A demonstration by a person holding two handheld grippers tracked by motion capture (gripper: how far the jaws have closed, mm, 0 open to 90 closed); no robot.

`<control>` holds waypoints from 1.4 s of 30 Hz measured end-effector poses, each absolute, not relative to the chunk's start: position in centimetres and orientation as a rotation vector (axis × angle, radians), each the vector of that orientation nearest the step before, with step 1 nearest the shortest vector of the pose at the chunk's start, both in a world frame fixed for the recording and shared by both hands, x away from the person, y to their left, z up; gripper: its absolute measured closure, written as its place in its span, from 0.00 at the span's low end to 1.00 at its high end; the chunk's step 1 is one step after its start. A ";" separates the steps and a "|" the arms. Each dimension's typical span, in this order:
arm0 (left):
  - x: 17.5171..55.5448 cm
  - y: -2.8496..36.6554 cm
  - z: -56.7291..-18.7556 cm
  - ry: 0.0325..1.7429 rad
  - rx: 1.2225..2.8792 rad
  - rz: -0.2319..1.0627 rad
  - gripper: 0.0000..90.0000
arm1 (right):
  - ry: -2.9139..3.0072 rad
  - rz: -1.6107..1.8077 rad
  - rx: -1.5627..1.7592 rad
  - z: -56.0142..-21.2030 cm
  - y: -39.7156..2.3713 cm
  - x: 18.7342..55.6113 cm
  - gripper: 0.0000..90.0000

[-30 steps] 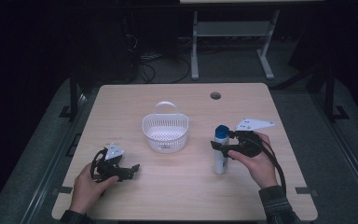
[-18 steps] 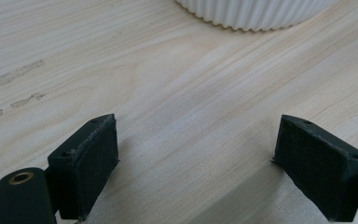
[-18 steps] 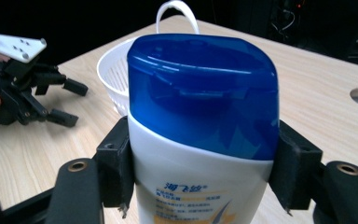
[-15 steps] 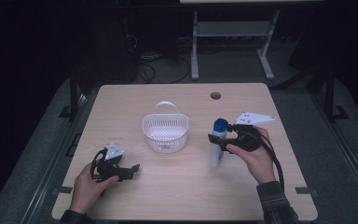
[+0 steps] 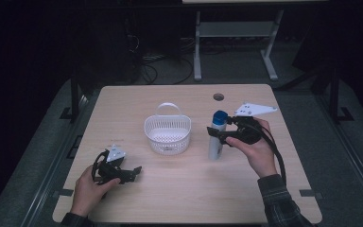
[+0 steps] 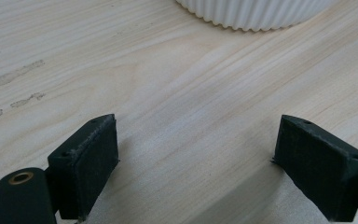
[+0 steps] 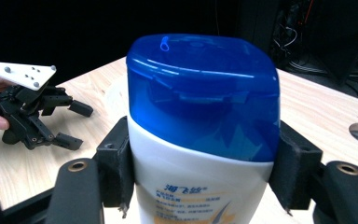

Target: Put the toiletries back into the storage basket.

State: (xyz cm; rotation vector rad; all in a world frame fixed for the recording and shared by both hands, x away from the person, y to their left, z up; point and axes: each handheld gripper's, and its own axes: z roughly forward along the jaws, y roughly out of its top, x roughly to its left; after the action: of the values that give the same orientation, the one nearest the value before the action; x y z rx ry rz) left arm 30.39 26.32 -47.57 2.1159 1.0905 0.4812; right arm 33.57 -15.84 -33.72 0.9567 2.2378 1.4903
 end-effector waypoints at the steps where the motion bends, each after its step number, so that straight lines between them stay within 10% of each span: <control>1: 30.4 26.3 -47.6 1.090 2.116 0.481 0.14 | 2.236 1.491 0.956 -33.5 -15.8 33.7 0.38; 42: 30.4 26.3 -47.5 1.078 2.124 0.476 0.14 | 2.198 1.542 0.889 -28.9 -11.5 37.5 0.38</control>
State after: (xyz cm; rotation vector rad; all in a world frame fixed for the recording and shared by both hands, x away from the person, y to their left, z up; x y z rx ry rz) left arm 30.37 26.32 -47.55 2.1244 1.0783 0.4760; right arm 37.46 -11.48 -28.88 0.8890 2.1980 1.5416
